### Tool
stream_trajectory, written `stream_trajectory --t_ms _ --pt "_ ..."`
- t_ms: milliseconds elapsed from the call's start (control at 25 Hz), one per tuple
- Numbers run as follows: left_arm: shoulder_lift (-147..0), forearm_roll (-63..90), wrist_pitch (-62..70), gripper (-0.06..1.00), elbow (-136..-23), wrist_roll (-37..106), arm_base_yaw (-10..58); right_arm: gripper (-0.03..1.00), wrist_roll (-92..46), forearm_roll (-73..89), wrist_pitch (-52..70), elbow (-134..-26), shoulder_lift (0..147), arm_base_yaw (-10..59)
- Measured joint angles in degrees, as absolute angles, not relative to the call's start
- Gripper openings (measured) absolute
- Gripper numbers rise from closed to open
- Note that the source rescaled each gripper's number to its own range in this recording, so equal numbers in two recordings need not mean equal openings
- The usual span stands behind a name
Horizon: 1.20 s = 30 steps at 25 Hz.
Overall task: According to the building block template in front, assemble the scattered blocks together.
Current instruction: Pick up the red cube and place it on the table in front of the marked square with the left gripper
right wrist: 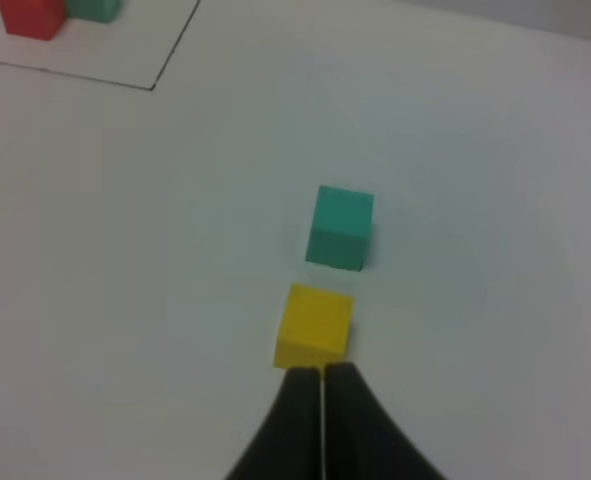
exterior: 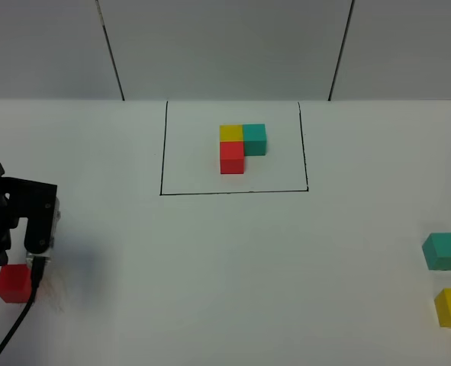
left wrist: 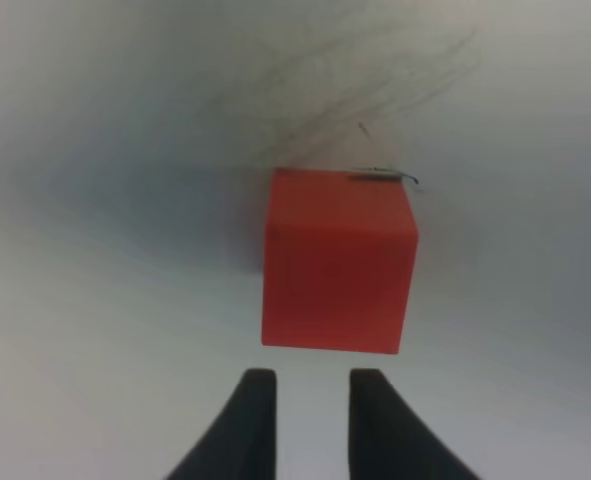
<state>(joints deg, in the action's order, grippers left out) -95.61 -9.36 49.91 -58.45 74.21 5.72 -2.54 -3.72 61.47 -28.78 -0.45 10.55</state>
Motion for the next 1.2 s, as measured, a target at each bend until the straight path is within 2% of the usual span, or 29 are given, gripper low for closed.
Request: stream_trajectory --t_ms 160,280,360,440,640,1000,1200 --pt "-95.61 -9.36 47.89 0.55 -58.45 74.21 5.72 0.01 -2.54 -3.72 61.47 -28.78 -0.45 10.55" --pt "-95.61 -8.62 44.53 0.8 -58.45 74.21 5.72 0.01 -2.54 -3.72 61.47 -28.78 -0.45 10.55" --pt "-95.61 -8.19 40.72 0.92 -58.45 74.21 5.72 0.01 -2.54 -3.72 61.47 -28.78 -0.45 10.55" --pt "-95.61 -8.15 38.1 0.98 -58.45 74.21 5.72 0.01 -2.54 -3.72 61.47 -28.78 -0.45 10.55" --pt "-95.61 -7.65 37.34 0.99 -58.45 74.21 5.72 0.01 -2.54 -3.72 61.47 -28.78 -0.45 10.55" --pt "-95.61 -5.08 44.83 0.88 -58.45 74.35 5.72 0.01 -2.54 -3.72 61.47 -28.78 -0.45 10.55" --pt "-95.61 -6.51 49.05 0.93 -58.45 74.4 5.72 0.01 -2.54 -3.72 61.47 -28.78 -0.45 10.55"
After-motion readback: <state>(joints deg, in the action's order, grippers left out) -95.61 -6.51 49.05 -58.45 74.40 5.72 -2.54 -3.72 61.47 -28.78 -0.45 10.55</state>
